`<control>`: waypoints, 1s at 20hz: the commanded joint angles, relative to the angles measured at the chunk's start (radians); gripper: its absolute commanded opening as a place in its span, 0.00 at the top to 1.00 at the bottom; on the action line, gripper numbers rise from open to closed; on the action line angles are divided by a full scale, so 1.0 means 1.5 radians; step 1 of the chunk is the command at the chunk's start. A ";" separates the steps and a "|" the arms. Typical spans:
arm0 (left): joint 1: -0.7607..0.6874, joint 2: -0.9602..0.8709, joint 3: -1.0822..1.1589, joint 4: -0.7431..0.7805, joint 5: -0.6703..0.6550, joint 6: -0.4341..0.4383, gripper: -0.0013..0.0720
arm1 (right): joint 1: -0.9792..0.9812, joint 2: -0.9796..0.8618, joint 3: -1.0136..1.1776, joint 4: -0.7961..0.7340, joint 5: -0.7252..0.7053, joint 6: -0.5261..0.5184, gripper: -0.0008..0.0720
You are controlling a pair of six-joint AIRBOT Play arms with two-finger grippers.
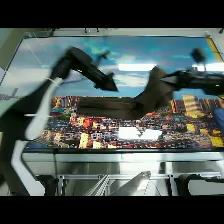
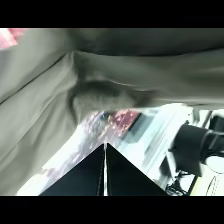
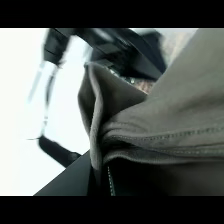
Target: Fold the shirts.
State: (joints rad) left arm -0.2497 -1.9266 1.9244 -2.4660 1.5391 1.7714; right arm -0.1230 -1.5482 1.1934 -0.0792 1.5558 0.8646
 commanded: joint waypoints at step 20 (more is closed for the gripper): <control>0.318 0.555 -0.649 -0.008 -0.028 0.141 0.96 | 0.209 0.114 0.015 -0.587 -0.372 0.428 0.31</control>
State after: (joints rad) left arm 0.1982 -1.1381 0.9722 -2.4809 1.5208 1.9736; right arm 0.3550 -1.4841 1.2362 -0.4545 0.7341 1.0676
